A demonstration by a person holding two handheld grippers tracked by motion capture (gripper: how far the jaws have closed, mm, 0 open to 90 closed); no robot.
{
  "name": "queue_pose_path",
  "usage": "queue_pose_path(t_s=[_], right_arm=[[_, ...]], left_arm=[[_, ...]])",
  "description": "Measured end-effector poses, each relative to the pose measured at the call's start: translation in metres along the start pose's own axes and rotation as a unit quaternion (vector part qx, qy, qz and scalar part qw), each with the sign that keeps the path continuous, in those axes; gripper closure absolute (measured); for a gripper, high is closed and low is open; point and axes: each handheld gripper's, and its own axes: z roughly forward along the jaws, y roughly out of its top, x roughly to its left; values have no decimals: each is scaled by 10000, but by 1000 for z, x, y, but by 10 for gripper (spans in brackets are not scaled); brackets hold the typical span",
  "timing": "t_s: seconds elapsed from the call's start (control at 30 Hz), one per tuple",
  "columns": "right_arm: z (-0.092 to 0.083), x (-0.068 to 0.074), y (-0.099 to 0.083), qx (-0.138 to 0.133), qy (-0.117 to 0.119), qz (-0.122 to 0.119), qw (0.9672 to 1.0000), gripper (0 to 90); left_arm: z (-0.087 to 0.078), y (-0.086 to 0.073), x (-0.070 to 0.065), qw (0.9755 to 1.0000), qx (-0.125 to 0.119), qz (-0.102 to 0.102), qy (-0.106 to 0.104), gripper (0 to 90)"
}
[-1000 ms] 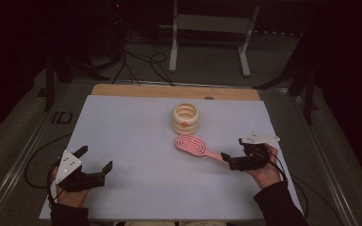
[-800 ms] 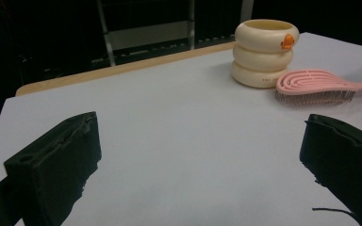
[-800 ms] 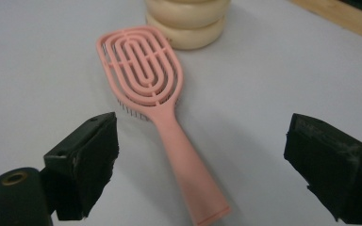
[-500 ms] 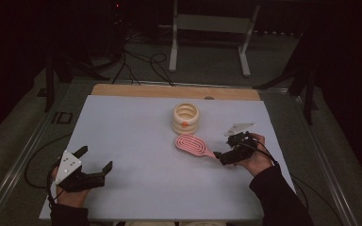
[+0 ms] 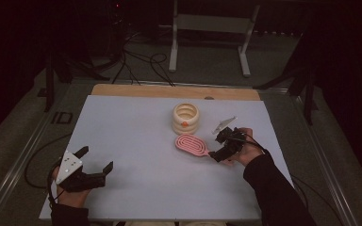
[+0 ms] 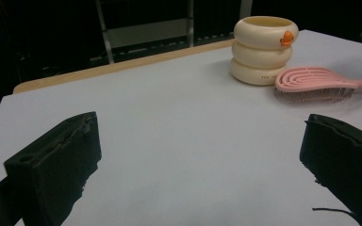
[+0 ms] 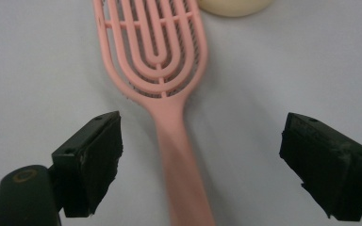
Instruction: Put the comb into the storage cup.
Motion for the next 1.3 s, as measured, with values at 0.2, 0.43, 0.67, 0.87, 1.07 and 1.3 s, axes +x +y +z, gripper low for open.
queue_pose_path(t_s=[0.2, 0.43, 0.67, 0.87, 1.07, 1.3], right_arm=[[15, -1, 5, 316, 145, -176, 9992, 146], [30, 2, 11, 597, 316, -495, 9965, 198], [47, 1, 11, 943, 523, -565, 9926, 349], [55, -2, 11, 1042, 751, -541, 9902, 471], [59, 1, 13, 1100, 901, -569, 9882, 538], [58, 2, 13, 1092, 913, -678, 9875, 607]], left_arm=[[1, -1, 0, 10000, 33, -1, -6, 4], [1, -1, 1, 10000, 34, -2, -16, 4], [1, -2, 0, 10000, 41, -14, -24, 4], [2, -2, 0, 10000, 59, 4, -30, 4], [2, -2, 0, 10000, 76, 7, -31, 4], [3, -2, -1, 10000, 77, 14, -29, 4]])
